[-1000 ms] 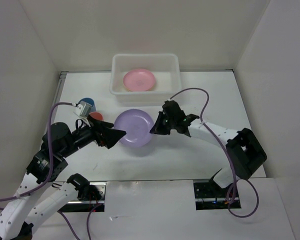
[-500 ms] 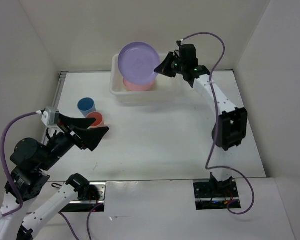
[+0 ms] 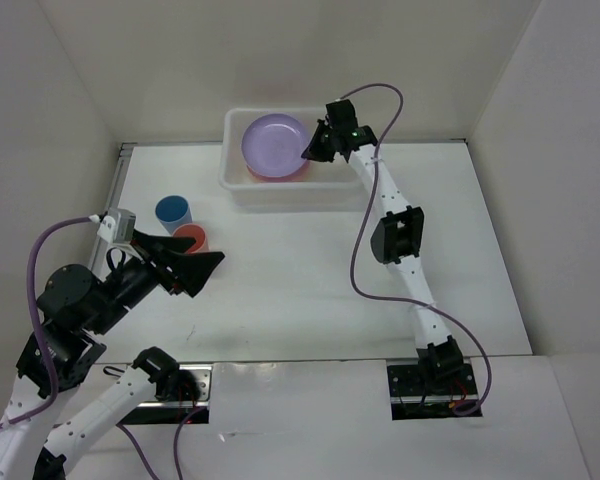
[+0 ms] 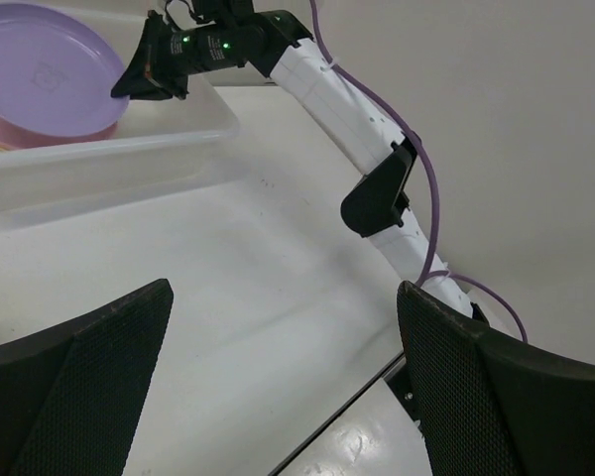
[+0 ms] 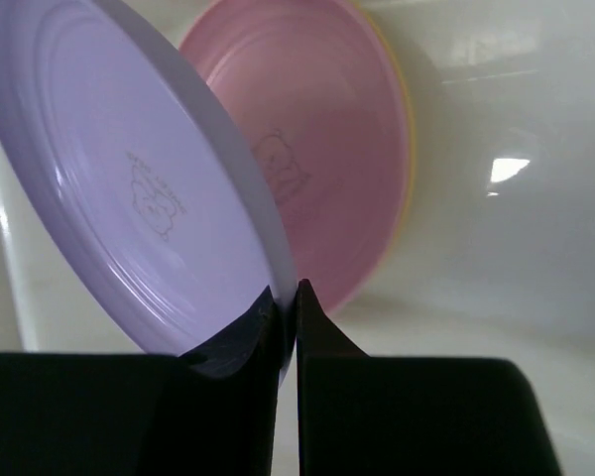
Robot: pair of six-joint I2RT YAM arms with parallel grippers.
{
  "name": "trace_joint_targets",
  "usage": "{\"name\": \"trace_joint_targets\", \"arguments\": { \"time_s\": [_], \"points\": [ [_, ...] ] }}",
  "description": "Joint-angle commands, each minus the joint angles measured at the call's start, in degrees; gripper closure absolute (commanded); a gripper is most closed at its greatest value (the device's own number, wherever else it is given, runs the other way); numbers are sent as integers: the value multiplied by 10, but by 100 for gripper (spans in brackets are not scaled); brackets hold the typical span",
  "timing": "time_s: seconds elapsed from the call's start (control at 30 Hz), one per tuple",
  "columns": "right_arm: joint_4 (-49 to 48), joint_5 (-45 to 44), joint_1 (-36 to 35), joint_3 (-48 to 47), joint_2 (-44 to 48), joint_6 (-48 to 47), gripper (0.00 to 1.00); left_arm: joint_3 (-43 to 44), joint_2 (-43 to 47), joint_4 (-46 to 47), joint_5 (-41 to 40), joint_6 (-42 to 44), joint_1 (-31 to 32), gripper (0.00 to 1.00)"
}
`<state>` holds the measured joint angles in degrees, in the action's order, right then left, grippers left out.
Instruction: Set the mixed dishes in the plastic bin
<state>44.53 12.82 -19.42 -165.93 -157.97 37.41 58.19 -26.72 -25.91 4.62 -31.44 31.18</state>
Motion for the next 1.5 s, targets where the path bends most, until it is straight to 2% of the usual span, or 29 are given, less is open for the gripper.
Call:
{"name": "trace_joint_targets", "arguments": {
  "time_s": [0.0, 0.07, 0.1, 0.3, 0.33, 0.37, 0.43, 0.57, 0.6, 0.67, 0.7, 0.83, 0.97, 1.17, 1.3, 1.37, 1.43, 1.47],
  "points": [
    [91, -28, -3, -132, -27, 6, 100, 8, 0, 9, -6, 14, -3, 0],
    [74, -6, 3, -97, -42, 6, 100, 8, 0, 3, -6, 14, -3, 0],
    [89, -6, 3, -140, -59, 6, 100, 8, 0, 3, -6, 14, -3, 0],
    [79, -6, 3, -137, -88, 6, 98, -3, 0, -3, -6, 14, -3, 0],
    [79, -6, 3, -137, -88, 6, 94, -3, -5, -3, -6, 14, -3, 0],
    [73, -6, 3, -137, -88, 6, 84, -3, -5, -8, -6, 14, -3, 0],
    [68, -6, 3, -137, -88, 6, 77, -8, -11, -15, -19, 14, -3, 0],
    [63, -6, 3, -137, -74, 0, 54, -19, -22, -21, -19, 14, -3, 0],
    [63, -6, 3, -137, -64, 0, 42, -24, -27, -21, -19, 14, -3, 0],
    [57, -6, 3, -137, -52, -6, 31, -29, -33, -21, -19, 14, -3, 0],
    [57, -6, 3, -137, -35, -12, 22, -29, -33, -27, -24, 14, -3, 0],
    [69, -24, -3, -137, 24, -28, 9, -29, -48, -39, -53, 9, -3, 0],
    [101, -49, -21, -137, 109, -60, 6, -23, -81, -71, -90, 3, -3, 1],
    [163, -136, -51, -137, 283, -93, 6, 0, -222, -116, -113, 15, -3, 16],
    [270, -123, -74, -137, 333, -103, 6, 14, -266, -128, -131, 20, -3, 21],
    [300, -113, -103, -137, 333, -111, 9, 28, -266, -128, -140, 20, -3, 21],
    [300, -177, -183, -112, 333, -119, 17, 52, -256, -128, -163, 15, -9, 21],
    [300, -210, -208, -125, 316, -119, 28, 63, -245, -128, -191, 15, -9, 20]
  ]
}}
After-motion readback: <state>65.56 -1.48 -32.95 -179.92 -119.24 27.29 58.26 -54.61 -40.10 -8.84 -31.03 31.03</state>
